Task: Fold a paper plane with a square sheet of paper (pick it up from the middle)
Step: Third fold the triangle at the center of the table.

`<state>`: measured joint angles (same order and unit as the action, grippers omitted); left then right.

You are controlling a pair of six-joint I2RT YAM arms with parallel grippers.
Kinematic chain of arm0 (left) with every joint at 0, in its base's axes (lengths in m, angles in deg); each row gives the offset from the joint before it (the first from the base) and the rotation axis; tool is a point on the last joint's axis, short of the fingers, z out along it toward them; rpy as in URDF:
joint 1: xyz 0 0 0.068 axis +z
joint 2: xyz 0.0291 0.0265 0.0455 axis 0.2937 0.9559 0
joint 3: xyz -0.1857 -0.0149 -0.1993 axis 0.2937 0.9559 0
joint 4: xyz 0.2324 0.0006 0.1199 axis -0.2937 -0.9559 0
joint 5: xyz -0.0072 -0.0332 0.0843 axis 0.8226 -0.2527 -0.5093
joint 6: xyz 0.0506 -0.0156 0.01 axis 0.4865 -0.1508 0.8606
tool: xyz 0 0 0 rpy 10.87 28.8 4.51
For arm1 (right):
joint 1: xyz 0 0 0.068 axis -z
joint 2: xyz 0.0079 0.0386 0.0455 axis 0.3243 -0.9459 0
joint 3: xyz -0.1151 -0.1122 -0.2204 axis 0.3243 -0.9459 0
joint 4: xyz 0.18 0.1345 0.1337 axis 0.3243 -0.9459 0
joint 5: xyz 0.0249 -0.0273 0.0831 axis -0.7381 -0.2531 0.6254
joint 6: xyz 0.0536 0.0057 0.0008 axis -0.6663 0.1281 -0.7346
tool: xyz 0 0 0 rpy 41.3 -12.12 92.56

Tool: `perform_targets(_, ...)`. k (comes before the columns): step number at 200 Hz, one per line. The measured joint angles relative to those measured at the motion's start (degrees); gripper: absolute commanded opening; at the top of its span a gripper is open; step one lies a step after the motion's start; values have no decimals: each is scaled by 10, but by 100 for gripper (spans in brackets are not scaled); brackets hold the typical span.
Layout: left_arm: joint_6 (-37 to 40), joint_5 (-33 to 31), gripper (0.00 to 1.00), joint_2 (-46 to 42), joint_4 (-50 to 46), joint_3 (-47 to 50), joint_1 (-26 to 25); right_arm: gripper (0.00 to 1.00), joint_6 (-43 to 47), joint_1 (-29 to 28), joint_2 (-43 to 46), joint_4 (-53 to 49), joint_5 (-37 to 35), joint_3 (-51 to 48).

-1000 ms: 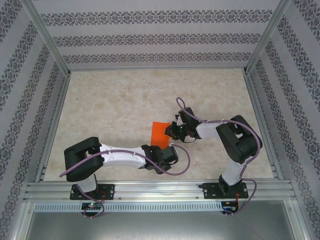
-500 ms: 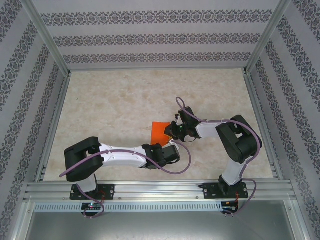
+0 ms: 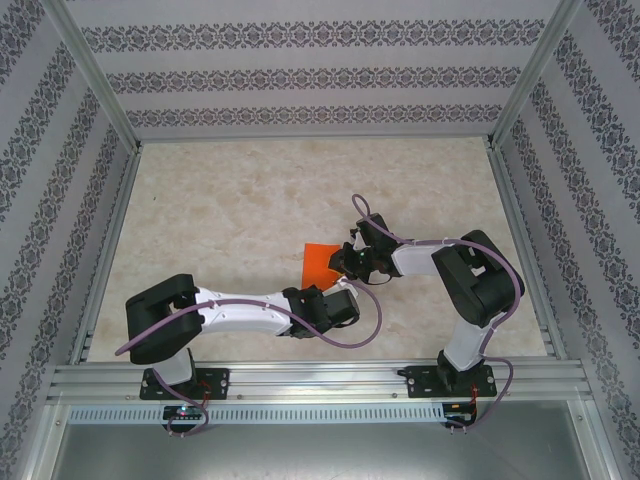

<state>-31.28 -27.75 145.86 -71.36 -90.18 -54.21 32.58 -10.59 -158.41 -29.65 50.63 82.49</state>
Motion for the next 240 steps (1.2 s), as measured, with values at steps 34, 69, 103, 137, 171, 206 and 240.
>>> perform_targets(34,5,17,58,-14,10,8,0,15,0,0,0,0,0,0)
perform_targets(69,7,40,63,-10,17,8,0,15,0,0,0,1,1,0)
perform_targets(103,6,27,63,26,17,2,0,15,0,0,0,1,3,0)
perform_targets(137,2,9,62,47,17,-6,0,15,0,0,0,1,3,0)
perform_targets(171,-9,-23,52,49,17,-19,0,16,0,0,0,1,3,0)
perform_targets(206,-16,-50,38,49,17,-19,0,16,0,0,0,1,3,0)
perform_targets(240,-17,-61,27,35,17,-18,0,16,0,0,0,0,3,0)
